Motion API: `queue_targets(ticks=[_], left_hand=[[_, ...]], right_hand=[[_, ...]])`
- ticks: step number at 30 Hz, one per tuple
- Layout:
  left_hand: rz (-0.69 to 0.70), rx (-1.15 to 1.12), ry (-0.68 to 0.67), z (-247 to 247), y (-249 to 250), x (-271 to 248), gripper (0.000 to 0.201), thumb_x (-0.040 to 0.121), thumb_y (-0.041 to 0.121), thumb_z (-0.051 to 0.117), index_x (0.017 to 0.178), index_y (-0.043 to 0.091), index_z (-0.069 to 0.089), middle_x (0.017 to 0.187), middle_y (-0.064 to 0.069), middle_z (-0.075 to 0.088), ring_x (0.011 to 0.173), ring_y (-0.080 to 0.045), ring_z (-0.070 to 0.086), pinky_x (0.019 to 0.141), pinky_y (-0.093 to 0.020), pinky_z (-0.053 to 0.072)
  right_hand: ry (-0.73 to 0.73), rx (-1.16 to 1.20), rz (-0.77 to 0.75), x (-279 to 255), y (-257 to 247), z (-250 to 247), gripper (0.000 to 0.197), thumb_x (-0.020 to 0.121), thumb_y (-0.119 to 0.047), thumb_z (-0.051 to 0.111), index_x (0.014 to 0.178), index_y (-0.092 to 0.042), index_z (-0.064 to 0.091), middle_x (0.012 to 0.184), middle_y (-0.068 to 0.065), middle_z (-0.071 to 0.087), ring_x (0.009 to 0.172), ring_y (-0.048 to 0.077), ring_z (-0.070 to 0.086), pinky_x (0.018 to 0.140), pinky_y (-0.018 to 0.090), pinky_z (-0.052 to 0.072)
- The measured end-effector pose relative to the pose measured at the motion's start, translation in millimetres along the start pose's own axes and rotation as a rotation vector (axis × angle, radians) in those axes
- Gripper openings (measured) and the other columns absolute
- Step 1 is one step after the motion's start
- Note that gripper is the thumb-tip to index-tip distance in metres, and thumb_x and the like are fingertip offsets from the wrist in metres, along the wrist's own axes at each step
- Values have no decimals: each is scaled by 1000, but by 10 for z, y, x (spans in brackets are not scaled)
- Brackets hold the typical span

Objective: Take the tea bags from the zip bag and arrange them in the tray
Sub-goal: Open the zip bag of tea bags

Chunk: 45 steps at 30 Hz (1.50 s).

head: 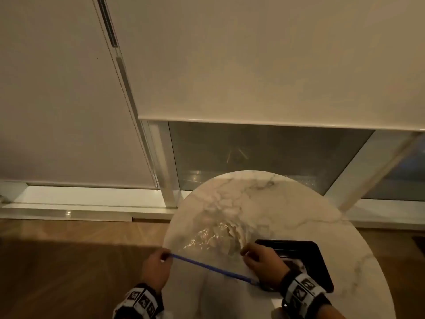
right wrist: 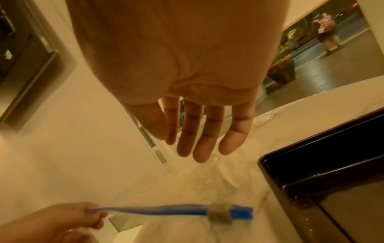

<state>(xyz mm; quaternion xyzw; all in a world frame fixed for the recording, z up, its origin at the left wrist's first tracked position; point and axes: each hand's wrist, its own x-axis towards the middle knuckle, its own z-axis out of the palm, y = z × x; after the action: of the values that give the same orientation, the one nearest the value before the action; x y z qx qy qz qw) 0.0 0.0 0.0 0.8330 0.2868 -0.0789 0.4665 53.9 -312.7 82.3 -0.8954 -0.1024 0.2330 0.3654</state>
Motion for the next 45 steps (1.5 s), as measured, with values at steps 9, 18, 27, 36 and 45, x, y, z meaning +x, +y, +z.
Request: queue_targets(ticks=[9,18,27,36,45], left_hand=[[69,-422,-36,-62,204,-100,20,96,9,61,111,21,69,100,-6,71,87,-22,71,71,-31,59],[381,-147,87,-167,210,-145,15,89,15,72,99,24,77,90,9,73,78,-4,68,77,-31,59],[879,342,276,-71,604,-566,21,82,36,65,102,31,69,107,11,62,104,-12,51,89,-33,43],[1230,686,175,528,1043,-928,24,95,42,48,108,32,67,103,15,66,97,-10,60,89,-31,40],[1152,614,205,651,1053,-1017,21,89,44,53,81,33,69,79,16,67,80,-5,60,83,-28,33]], right_hand=[[64,-318,228,-124,33,372,70,71,-57,71,132,-43,40,128,-5,36,124,23,39,104,35,41],[348,-213,208,-245,254,494,12,86,-14,67,84,-26,66,84,-2,65,77,15,58,76,30,53],[610,-68,-253,-426,87,531,20,77,-2,78,94,-12,77,87,-5,69,77,5,63,76,5,46],[509,78,-347,-520,-123,475,31,82,8,69,102,-16,67,85,-14,67,85,-11,63,74,3,45],[480,-125,-376,-576,22,265,11,86,-8,66,85,-18,66,72,-3,66,67,15,62,61,21,43]])
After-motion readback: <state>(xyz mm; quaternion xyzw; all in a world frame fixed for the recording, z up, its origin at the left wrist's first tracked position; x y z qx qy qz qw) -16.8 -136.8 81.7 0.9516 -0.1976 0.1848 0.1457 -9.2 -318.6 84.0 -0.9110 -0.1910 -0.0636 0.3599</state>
